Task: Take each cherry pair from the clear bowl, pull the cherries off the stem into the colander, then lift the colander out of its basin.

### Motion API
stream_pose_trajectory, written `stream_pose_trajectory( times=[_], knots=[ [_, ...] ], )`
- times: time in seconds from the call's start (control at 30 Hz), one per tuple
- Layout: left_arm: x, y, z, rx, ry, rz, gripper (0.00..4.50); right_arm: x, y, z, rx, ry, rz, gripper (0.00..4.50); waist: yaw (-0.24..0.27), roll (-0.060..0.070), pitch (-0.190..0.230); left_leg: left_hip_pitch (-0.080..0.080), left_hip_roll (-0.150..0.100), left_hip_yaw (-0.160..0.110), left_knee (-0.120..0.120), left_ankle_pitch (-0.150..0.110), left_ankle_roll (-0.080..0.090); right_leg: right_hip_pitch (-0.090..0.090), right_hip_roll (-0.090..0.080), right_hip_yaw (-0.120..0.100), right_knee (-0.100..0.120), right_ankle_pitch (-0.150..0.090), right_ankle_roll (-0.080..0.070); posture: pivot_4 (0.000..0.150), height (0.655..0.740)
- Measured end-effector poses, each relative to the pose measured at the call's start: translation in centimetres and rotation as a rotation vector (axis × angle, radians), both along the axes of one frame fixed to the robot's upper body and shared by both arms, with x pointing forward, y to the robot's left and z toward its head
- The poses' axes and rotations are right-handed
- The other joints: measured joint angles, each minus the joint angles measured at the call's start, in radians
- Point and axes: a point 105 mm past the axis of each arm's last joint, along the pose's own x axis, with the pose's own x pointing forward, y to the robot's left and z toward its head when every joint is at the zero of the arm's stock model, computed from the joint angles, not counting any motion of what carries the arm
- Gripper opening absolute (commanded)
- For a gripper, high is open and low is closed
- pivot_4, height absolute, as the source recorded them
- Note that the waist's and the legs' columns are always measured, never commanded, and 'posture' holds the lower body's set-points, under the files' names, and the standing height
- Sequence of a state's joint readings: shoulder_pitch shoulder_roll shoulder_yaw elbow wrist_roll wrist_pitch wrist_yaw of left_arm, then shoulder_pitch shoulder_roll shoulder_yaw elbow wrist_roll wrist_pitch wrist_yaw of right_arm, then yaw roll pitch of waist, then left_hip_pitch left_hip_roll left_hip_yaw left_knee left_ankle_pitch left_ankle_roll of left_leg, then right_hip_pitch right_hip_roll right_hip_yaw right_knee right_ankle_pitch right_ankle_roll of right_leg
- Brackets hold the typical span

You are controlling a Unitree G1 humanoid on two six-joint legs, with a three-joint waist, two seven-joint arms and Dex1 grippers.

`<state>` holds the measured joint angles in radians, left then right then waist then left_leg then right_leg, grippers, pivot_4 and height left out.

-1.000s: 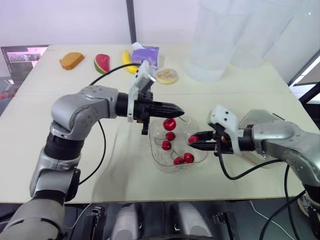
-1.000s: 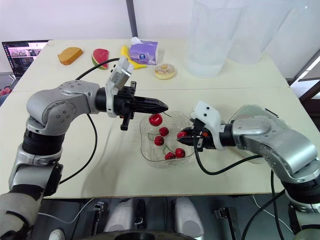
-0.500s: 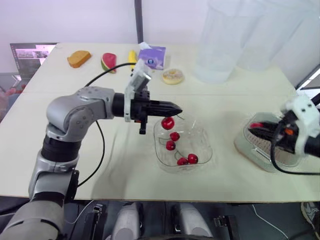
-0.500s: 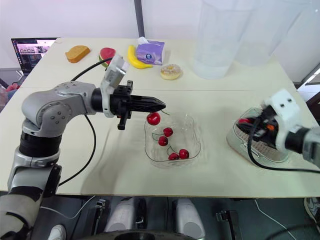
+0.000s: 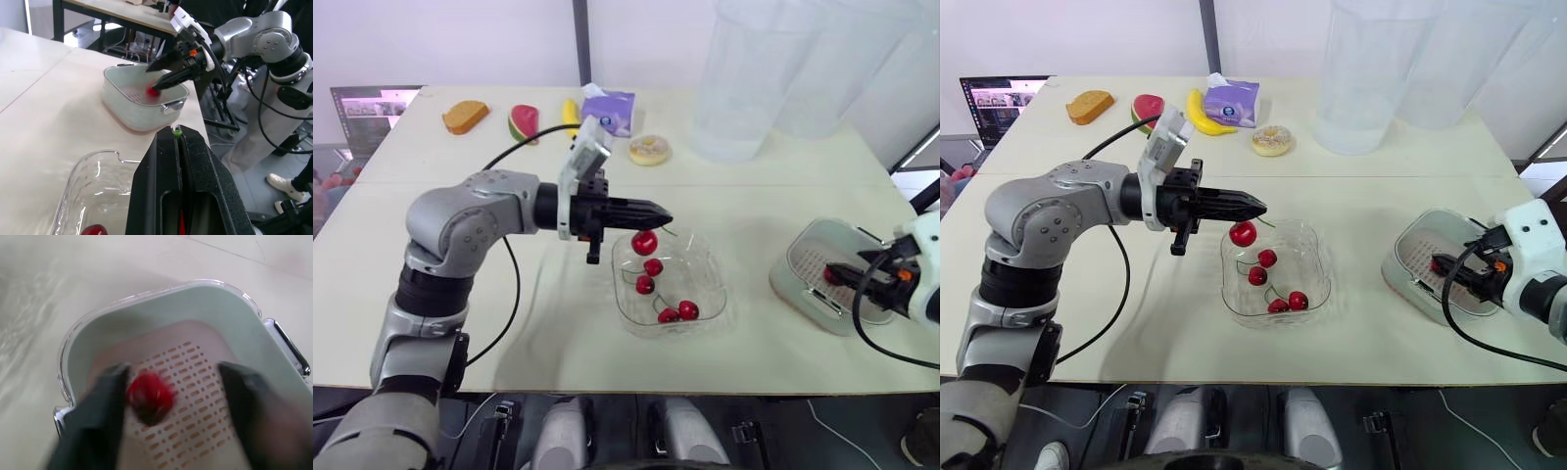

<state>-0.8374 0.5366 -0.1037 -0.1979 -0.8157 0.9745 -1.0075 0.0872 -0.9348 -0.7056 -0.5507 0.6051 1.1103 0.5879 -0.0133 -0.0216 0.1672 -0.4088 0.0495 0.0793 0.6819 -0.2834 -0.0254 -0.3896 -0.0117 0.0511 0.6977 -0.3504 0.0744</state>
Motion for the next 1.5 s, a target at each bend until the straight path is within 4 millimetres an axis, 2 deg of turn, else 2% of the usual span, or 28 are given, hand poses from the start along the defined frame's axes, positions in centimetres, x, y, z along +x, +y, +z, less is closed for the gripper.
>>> stream_pose_trajectory(
  times=[0.1, 0.2, 0.27, 0.33, 0.4, 0.5, 0.57, 0.7, 0.9, 1.2, 1.23, 1.27, 1.33, 1.43, 1.5],
  knots=[
    [0.0, 0.0, 0.0, 0.000, 0.001, -0.004, 0.00, 0.3, 1.0, 1.7, 0.046, -0.052, 0.050, 4.43, -0.004, 0.000, 0.000, 0.000, 0.000, 0.000, 0.000, 0.000, 0.000, 0.000, 0.000, 0.000, 0.000, 0.000, 0.000, 0.150, 0.7400],
    [-0.1, -0.2, 0.0, -0.004, 0.005, -0.016, 0.00, 0.7, 4.4, 4.0, 0.111, -0.112, 0.209, 4.43, -0.008, 0.000, 0.000, 0.001, 0.001, 0.000, -0.001, 0.000, 0.000, 0.000, 0.001, 0.000, 0.000, 0.000, 0.000, 0.150, 0.7400],
    [0.0, -0.2, 0.0, 0.000, 0.008, -0.019, 0.00, 0.9, 7.3, 5.0, 0.152, -0.124, 0.344, 4.43, -0.007, 0.000, 0.000, 0.000, 0.001, 0.000, -0.001, 0.000, 0.000, 0.000, 0.001, 0.000, 0.000, 0.000, 0.000, 0.150, 0.7400],
    [0.1, -0.4, 0.0, 0.008, 0.005, -0.027, 0.00, 1.3, 11.5, 5.5, 0.221, -0.120, 0.515, 4.43, -0.008, 0.000, 0.000, 0.000, 0.001, 0.000, -0.001, 0.000, 0.000, 0.000, 0.000, 0.000, 0.000, 0.000, 0.000, 0.150, 0.7400],
    [0.0, -0.7, 0.0, 0.014, 0.001, -0.042, 0.00, 1.3, 14.8, 4.8, 0.268, -0.066, 0.639, 4.43, -0.006, 0.000, 0.000, -0.001, 0.001, 0.000, -0.001, 0.000, 0.000, -0.001, 0.000, 0.000, 0.000, 0.000, 0.000, 0.150, 0.7400],
    [0.1, -0.7, 0.0, 0.012, 0.000, -0.052, 0.00, 1.0, 18.4, 3.1, 0.294, 0.029, 0.758, 4.43, 0.001, 0.000, 0.000, -0.003, 0.000, 0.000, 0.000, -0.001, 0.001, -0.004, -0.001, 0.000, 0.000, 0.000, 0.000, 0.150, 0.7400],
    [0.1, -0.8, 0.0, 0.013, 0.001, -0.056, 0.00, 1.2, 19.9, 2.9, 0.311, 0.043, 0.795, 4.43, 0.000, 0.000, 0.000, -0.005, 0.000, 0.000, 0.001, -0.001, 0.002, -0.005, -0.002, 0.000, 0.000, 0.000, 0.000, 0.150, 0.7400],
    [0.2, -0.9, 0.0, 0.011, -0.001, -0.056, 0.00, 1.7, 21.7, 3.2, 0.369, 0.058, 0.842, 4.43, -0.001, 0.000, 0.000, -0.006, 0.000, 0.000, 0.001, -0.001, 0.002, -0.005, -0.002, -0.001, 0.000, 0.000, 0.000, 0.150, 0.7400],
    [0.2, -0.9, -0.1, 0.011, -0.001, -0.057, 0.00, 1.4, 22.8, 3.8, 0.418, 0.069, 0.898, 4.43, -0.004, 0.000, 0.000, -0.006, 0.000, -0.001, 0.001, -0.002, 0.003, -0.005, -0.002, -0.001, 0.000, 0.000, 0.000, 0.150, 0.7400],
    [0.3, -0.9, 0.0, 0.011, -0.001, -0.054, 0.00, 1.9, 23.0, 3.5, 0.432, 0.079, 0.873, 4.43, -0.005, 0.000, 0.000, -0.006, 0.000, -0.001, 0.001, -0.004, 0.008, -0.006, -0.002, -0.001, 0.001, 0.000, 0.000, 0.150, 0.7400],
    [0.3, -0.9, 0.0, 0.011, -0.001, -0.053, 0.00, 1.9, 23.0, 3.6, 0.433, 0.077, 0.873, 3.91, -0.005, 0.000, 0.000, -0.006, 0.000, -0.001, 0.001, -0.004, 0.008, -0.006, -0.002, -0.001, 0.001, 0.000, 0.000, 0.150, 0.7400],
    [0.3, -0.9, 0.0, 0.011, -0.001, -0.053, 0.00, 1.9, 23.0, 3.6, 0.433, 0.076, 0.872, 3.67, -0.005, 0.000, 0.000, -0.006, 0.000, -0.001, 0.001, -0.004, 0.008, -0.006, -0.002, -0.001, 0.001, 0.000, 0.000, 0.150, 0.7400],
    [0.3, -0.9, 0.0, 0.011, -0.001, -0.053, 0.00, 2.0, 23.1, 3.6, 0.434, 0.071, 0.870, 2.76, -0.005, 0.000, 0.000, -0.006, 0.000, -0.001, 0.001, -0.004, 0.008, -0.006, -0.002, -0.001, 0.001, 0.000, 0.000, 0.150, 0.7400],
    [0.2, -0.9, 0.0, 0.011, -0.002, -0.053, 0.00, 2.0, 23.1, 3.6, 0.434, 0.069, 0.869, 1.19, -0.005, 0.000, 0.000, -0.006, 0.000, -0.001, 0.001, -0.004, 0.008, -0.006, -0.002, -0.001, 0.001, 0.000, 0.000, 0.150, 0.7400],
    [0.3, -0.9, 0.0, 0.011, -0.003, -0.051, 0.00, 1.9, 23.2, 3.6, 0.437, 0.070, 0.873, 0.65, -0.005, 0.000, 0.000, -0.006, 0.000, -0.001, 0.001, -0.004, 0.008, -0.006, -0.002, -0.001, 0.001, 0.000, 0.000, 0.150, 0.7400]
  ],
)
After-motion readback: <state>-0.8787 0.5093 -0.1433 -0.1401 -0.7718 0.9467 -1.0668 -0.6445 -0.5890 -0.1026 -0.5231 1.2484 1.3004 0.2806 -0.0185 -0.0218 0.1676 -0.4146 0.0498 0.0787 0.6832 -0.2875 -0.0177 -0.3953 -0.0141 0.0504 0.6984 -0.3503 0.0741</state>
